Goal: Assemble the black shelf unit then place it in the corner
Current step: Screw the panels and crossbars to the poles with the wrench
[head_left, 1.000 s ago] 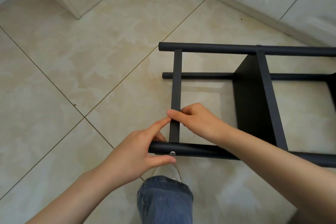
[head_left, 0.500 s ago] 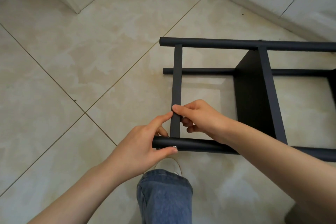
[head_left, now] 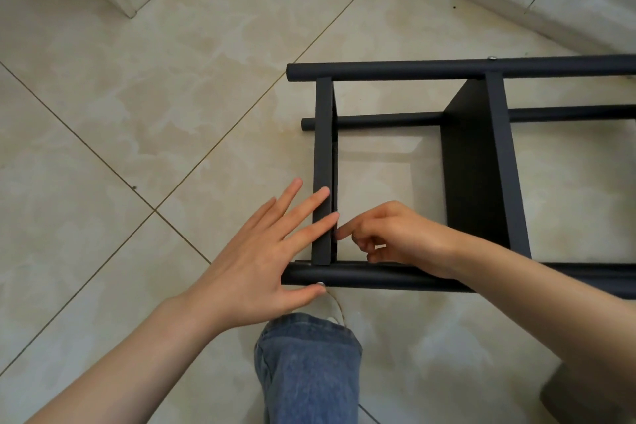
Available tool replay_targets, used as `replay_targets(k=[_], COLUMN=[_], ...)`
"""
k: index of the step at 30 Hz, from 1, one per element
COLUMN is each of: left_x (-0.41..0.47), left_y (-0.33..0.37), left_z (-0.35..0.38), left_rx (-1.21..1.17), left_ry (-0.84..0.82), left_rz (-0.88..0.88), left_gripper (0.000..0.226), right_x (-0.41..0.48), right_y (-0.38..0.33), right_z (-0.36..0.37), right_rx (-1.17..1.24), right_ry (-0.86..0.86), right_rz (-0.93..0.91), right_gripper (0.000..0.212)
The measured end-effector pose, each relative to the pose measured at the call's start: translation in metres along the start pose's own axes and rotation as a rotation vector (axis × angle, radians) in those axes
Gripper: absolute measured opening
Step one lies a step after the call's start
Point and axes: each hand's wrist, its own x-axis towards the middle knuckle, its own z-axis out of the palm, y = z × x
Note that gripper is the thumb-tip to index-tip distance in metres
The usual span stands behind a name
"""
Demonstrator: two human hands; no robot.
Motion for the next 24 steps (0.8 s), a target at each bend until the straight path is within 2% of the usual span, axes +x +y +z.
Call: replay_targets(k=[4,8,13,18,24], left_x=[0.006,0.007,0.008,0.009,0.009], left_y=[-0.008,-0.011,-0.014,-0.018,-0.018], left_z=[-0.002,0.004,0.011,0.014,0.017], left_rx=[0.013,-0.124,-0.152,-0.152,-0.163], left_ry=[-0.011,0.051,0.120,0.142,0.155], left_rz=[0.062,0.094,0.149,0.170,0.174], left_gripper=[0.082,0.077,0.074,0.074,0.073], right_x=[-0.001,0.000,0.005,0.012,0.022], right_y=[0.004,0.003,0.005,0.002,0.002], right_z=[-0.003,-0.005,-0.004,0.000,-0.001], right_rx=[0.043,0.088,0.111,0.007,0.012], right_ry=[-0.046,-0.096,-0.105,-0.130,-0.156], right_rz=[-0.017,0.012,0.039,0.003,0.013], right_gripper=[0.025,0.024,0.016,0.012,0.011])
